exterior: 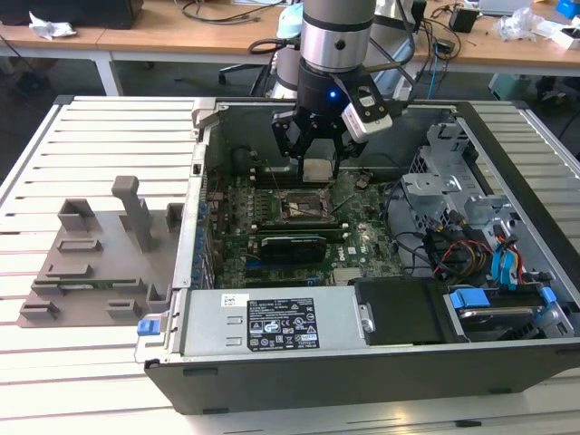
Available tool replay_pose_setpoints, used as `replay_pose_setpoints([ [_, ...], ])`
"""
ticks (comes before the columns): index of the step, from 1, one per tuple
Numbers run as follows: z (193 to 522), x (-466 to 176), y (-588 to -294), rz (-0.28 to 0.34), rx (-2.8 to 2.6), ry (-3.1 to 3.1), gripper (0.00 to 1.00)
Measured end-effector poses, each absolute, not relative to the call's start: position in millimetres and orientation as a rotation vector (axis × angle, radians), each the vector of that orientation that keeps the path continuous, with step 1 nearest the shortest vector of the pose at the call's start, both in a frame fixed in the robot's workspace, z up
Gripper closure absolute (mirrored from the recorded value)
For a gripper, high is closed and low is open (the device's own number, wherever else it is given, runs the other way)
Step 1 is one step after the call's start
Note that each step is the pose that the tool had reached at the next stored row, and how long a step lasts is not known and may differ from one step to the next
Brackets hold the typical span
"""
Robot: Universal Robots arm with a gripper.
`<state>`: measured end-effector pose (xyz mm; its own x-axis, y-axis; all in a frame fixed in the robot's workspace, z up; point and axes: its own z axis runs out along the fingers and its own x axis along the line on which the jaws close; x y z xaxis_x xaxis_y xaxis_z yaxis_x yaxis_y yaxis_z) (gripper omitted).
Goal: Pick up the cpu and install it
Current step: 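Pick up the cpu and move it towards the insertion slot, then place the cpu into insertion slot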
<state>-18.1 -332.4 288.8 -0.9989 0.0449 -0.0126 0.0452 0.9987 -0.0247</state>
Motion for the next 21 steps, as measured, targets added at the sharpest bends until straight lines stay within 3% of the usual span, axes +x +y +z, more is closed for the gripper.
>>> replay_pose_setpoints([
  [21,288.6,-18.1,-332.4,-0.05,0.137,3.126,0.45],
])
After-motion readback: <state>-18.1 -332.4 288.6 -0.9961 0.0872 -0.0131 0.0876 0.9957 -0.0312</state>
